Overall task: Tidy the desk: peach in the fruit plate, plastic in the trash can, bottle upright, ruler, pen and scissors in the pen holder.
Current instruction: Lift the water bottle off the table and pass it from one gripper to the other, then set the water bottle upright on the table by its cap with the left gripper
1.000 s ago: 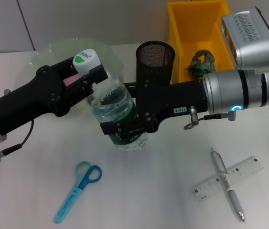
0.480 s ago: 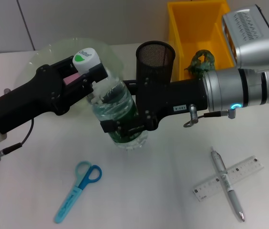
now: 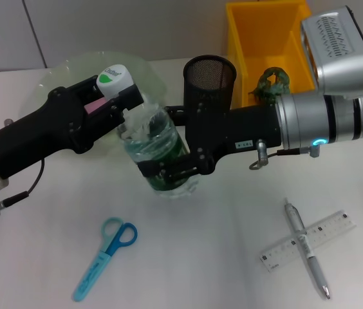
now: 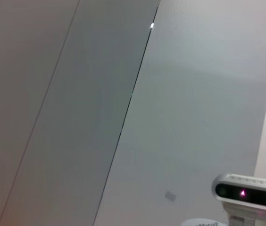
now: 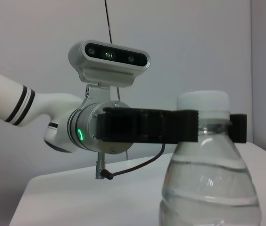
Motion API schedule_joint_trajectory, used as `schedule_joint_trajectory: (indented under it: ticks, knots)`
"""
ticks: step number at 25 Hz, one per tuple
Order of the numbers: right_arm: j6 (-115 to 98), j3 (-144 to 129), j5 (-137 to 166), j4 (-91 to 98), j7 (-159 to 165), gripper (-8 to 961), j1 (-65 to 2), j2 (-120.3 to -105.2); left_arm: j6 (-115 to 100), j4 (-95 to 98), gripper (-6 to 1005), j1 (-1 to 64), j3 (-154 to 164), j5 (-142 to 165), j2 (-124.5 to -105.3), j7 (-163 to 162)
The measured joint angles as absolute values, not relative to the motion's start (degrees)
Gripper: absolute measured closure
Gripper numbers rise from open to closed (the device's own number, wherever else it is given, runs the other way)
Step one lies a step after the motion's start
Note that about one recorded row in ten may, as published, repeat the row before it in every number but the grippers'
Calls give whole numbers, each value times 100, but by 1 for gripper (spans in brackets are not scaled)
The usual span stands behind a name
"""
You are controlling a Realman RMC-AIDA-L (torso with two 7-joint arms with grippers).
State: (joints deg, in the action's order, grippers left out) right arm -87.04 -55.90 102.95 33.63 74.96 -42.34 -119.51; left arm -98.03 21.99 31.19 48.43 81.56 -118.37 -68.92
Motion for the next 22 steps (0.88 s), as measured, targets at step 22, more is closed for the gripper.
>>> schedule_joint_trajectory:
  ticks: [22]
  knots:
    - [-8673,-5618,10476,3972,7672,137,-3869,-11909,-9418,2381,575,2818,4792,8167,-11805,-6790]
